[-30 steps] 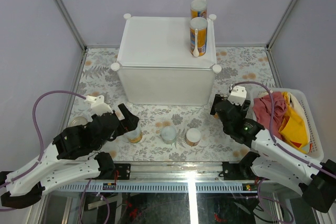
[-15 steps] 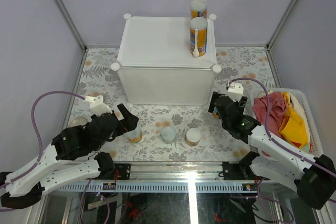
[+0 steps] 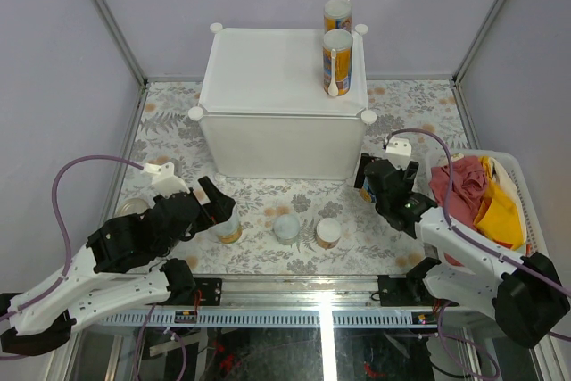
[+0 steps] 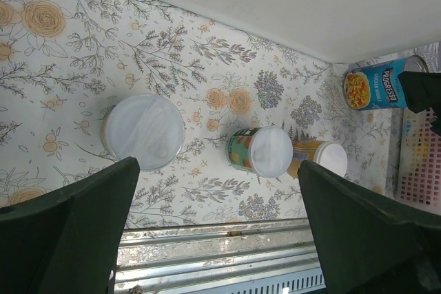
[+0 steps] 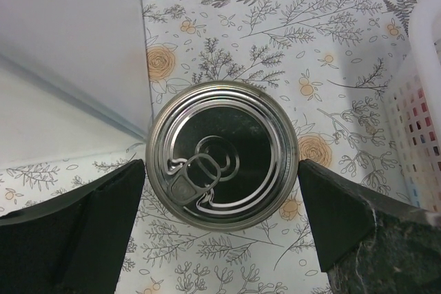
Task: Place and organize the canned foods onto the counter
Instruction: Pick up the canned food from the center of the board.
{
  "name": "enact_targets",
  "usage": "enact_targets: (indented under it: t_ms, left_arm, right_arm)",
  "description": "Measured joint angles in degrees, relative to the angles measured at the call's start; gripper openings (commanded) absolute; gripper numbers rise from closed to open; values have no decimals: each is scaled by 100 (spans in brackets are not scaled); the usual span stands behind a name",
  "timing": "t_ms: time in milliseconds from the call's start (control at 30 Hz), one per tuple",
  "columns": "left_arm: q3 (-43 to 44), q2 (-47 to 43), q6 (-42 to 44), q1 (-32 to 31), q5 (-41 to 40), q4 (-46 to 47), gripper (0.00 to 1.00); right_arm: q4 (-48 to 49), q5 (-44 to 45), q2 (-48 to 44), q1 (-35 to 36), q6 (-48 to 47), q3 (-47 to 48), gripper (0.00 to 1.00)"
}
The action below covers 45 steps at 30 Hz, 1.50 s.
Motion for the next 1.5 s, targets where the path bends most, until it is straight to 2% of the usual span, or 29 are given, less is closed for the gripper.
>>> enact_targets:
  t_ms: [1200,1267,1400,1500]
  left_arm:
    - [17,275,107,0,-46,-4,100]
    - [17,295,107,0,-46,-4,100]
    - [17,306,105,0,-48,-4,100]
    - [17,306,103,0,-46,-4,100]
  right_arm:
    - [1231,-649,929,-730,-407,-20,100]
    - [1268,-710,968,-776,-409,-20,97]
    - [1325,-804,1012,-846,-459,-20,73]
    - [1362,-883,1012,-892,-509,-24,65]
